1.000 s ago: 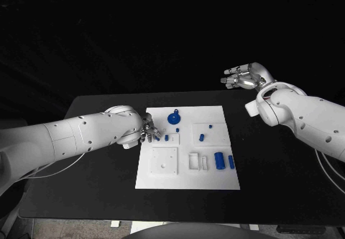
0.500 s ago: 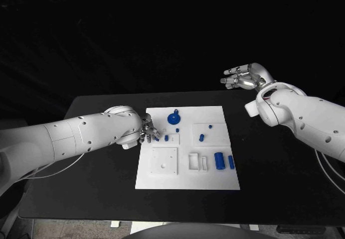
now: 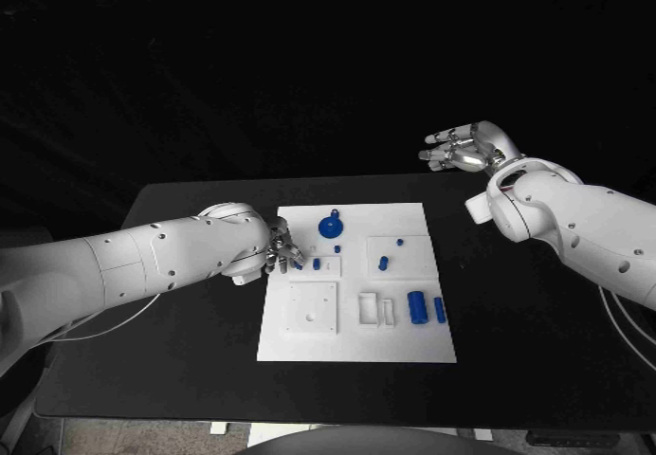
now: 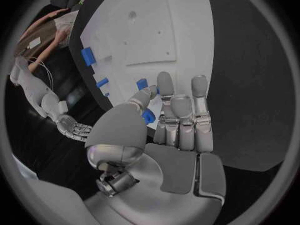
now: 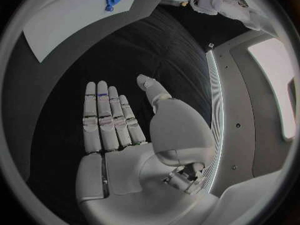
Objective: Assemble the parts on the task board
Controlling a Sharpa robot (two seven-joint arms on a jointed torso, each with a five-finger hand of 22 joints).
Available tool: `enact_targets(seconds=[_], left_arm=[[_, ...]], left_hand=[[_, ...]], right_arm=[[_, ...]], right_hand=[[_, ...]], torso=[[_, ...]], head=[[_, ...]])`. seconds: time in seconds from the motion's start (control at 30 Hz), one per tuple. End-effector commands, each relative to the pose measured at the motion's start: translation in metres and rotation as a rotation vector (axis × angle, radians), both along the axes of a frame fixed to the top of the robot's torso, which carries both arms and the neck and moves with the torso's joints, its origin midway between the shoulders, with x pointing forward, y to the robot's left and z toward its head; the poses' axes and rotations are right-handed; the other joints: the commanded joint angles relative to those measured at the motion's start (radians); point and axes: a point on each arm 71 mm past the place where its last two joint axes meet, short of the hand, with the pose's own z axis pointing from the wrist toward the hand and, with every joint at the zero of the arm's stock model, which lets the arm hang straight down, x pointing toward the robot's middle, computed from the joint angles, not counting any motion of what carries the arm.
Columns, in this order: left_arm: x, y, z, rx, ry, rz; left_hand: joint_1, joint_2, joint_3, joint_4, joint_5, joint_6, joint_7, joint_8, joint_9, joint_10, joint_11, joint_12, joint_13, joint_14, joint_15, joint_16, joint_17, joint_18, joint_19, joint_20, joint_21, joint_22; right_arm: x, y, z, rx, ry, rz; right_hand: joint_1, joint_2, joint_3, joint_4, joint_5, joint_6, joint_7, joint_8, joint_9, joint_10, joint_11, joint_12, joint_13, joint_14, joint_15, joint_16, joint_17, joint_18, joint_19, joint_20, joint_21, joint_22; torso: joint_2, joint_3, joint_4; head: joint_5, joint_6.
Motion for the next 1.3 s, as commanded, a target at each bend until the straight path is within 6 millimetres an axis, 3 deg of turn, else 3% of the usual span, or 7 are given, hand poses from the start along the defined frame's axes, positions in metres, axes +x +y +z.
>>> enact_targets(seconds=[0.03, 0.87, 1.3], left_arm=[[0.0002, 0.0008, -0.0008, 0.017, -0.005, -0.015], [-0.0024, -0.0069, -0.0016, 0.008, 0.014, -0.04], [-0.0017, -0.007, -0.0019, 0.011, 0.019, -0.041]], left_hand=[[0.002, 0.007, 0.087, -0.092, 0.003, 0.077, -0.073, 0.004, 0.002, 0.045, -0.01, 0.003, -0.001, 0.004, -0.003, -0.004, 0.002, -0.005, 0.001, -0.002, 0.005, 0.019], [-0.003, -0.012, 0.071, -0.072, -0.003, 0.098, -0.08, 0.002, -0.012, 0.046, -0.011, 0.016, 0.0, 0.01, -0.003, -0.007, 0.011, -0.007, 0.006, -0.001, -0.001, 0.017], [-0.001, -0.033, 0.055, -0.032, -0.02, 0.099, -0.082, -0.004, -0.046, 0.046, -0.011, 0.018, -0.007, 0.013, -0.003, -0.015, 0.02, -0.009, 0.012, 0.0, -0.013, 0.017]], right_arm=[[-0.0002, 0.0008, 0.0, -0.001, 0.0, 0.014], [-0.0005, 0.001, -0.0001, -0.003, 0.003, 0.018], [-0.0005, 0.001, 0.0, -0.002, 0.002, 0.017]], right_hand=[[-0.006, -0.002, 0.004, 0.001, 0.004, -0.005, -0.001, -0.003, -0.001, -0.007, 0.0, 0.003, -0.002, -0.005, -0.001, -0.003, -0.001, 0.003, -0.005, 0.0, -0.002, -0.001], [-0.005, -0.002, 0.004, 0.001, 0.005, -0.005, -0.001, -0.003, -0.001, -0.007, 0.0, 0.003, -0.002, -0.006, -0.001, -0.003, -0.001, 0.003, -0.006, 0.001, -0.002, -0.001], [-0.006, -0.002, 0.005, 0.002, 0.006, -0.006, -0.001, -0.004, -0.001, -0.008, 0.0, 0.003, -0.002, -0.006, -0.001, -0.002, -0.001, 0.003, -0.007, 0.001, -0.002, -0.002]], torso=[[0.0, 0.0007, 0.0003], [0.0, 0.0006, 0.0001], [0.0, 0.0004, -0.0003]], head=[[-0.001, -0.001], [-0.004, -0.006], [-0.005, -0.005]])
